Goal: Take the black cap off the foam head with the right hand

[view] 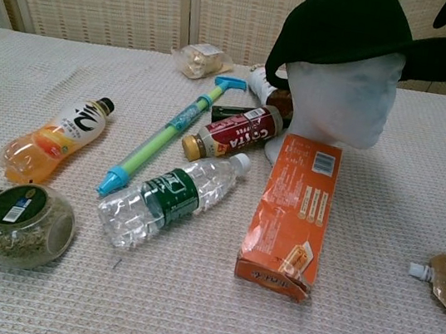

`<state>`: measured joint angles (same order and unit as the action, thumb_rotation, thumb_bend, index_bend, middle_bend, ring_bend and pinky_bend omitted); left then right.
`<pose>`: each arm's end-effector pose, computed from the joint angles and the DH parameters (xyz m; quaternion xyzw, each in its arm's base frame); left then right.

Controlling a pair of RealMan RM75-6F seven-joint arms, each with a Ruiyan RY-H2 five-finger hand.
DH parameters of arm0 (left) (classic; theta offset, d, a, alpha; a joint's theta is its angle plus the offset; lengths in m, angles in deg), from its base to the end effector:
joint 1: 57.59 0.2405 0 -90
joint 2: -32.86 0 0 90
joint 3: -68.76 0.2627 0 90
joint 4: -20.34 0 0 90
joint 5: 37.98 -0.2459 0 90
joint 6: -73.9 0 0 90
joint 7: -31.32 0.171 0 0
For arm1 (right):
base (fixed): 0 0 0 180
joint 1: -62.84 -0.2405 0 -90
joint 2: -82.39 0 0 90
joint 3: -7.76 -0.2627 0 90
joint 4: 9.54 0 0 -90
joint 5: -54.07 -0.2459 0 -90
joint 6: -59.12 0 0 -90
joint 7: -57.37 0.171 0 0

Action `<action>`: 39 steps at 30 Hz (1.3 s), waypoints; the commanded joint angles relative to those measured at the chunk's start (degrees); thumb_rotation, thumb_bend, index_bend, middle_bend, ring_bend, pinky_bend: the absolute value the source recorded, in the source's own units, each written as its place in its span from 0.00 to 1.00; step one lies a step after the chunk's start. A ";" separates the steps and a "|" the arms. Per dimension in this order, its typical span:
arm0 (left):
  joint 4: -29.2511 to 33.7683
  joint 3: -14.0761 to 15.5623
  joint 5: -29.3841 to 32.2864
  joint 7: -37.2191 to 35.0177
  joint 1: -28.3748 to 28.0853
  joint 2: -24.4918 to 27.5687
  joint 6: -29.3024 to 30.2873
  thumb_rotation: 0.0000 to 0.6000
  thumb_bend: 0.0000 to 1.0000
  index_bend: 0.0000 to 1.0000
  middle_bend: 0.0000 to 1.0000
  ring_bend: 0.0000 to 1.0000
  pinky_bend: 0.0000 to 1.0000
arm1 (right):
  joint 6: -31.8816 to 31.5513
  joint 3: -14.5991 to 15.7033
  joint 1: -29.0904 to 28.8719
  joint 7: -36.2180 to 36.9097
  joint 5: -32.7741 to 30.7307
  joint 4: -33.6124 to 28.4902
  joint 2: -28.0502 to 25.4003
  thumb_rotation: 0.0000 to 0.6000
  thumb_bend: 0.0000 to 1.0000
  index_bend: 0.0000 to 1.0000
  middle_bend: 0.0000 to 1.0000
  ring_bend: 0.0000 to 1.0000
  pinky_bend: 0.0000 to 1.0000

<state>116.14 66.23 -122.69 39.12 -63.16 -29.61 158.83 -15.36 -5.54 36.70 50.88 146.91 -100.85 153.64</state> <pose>-0.3214 0.2132 0.1321 -0.6126 -0.3596 -0.3559 0.6073 -0.1815 -0.3422 0.0875 0.6881 -0.2303 0.5022 0.4704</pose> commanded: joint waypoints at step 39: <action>1.78 0.31 1.52 0.47 -1.13 0.73 -3.30 1.00 0.08 0.26 0.21 0.18 0.18 | -2.58 -9.64 -12.31 3.65 -8.01 17.19 11.40 1.00 0.68 0.80 0.66 0.94 1.00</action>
<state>117.91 66.53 -121.17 39.58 -64.29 -28.88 155.53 -18.26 -14.85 24.71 54.69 139.19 -83.98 164.87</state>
